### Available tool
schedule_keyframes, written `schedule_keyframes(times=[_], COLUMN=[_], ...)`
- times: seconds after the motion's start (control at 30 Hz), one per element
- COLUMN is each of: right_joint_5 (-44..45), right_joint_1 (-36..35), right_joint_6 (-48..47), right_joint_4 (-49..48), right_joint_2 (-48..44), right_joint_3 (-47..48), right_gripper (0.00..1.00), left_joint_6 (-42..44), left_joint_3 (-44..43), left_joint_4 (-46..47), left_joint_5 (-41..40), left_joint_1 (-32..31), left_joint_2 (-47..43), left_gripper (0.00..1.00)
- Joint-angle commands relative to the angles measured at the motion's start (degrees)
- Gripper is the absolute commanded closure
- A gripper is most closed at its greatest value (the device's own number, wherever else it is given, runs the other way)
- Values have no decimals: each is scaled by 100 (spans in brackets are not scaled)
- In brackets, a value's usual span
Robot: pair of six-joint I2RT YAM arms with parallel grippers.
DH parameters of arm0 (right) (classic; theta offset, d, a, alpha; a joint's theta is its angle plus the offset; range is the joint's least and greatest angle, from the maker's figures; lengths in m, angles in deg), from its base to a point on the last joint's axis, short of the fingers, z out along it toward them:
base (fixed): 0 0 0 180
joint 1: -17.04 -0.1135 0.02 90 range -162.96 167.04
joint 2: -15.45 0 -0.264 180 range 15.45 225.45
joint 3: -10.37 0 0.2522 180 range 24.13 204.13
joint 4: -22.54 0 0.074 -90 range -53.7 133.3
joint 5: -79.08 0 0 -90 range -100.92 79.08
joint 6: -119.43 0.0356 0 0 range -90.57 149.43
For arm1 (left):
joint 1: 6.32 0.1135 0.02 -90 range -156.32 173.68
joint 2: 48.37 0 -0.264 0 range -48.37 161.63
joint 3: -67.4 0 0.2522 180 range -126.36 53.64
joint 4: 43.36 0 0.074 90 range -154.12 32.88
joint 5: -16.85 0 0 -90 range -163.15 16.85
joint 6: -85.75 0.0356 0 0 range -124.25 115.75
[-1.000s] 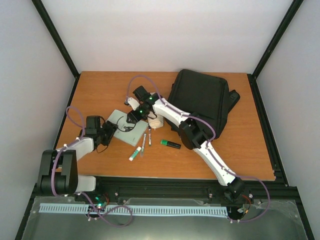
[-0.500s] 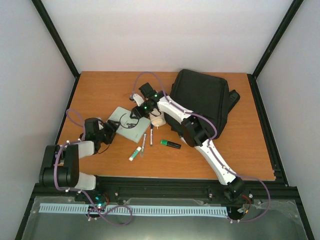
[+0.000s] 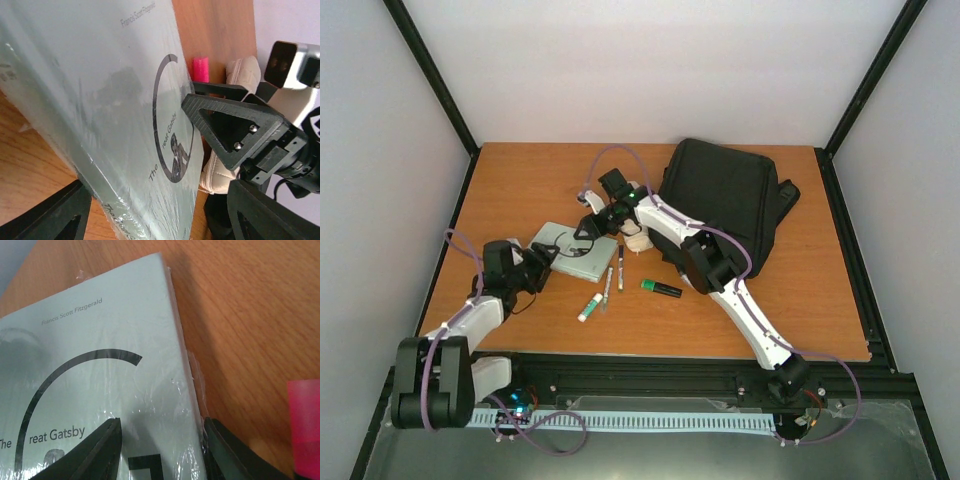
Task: Pack the student bag
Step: Pick up the book from the center of the board.
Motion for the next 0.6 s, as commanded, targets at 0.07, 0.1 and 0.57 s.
schedule_keyframes(times=[0.07,0.1,0.57], right_joint_5=[-828,-859,-823], right_joint_1=[-554,-562,-598], right_joint_6=[374,399,380], right_joint_4=[738,729,725], right_joint_2=[560,546,532], right_joint_3=[-609,-627,-702], right_gripper=[56,56,56], left_joint_6=[-138,-181,-642], left_joint_3=[-262,-274,-198], left_joint_4=[993,933,282], left_joint_5=[226,181,-475], left_joint_1=[-228,-229,-235], left_joint_2=[-508,-454,-504], left_gripper=[23,24,59])
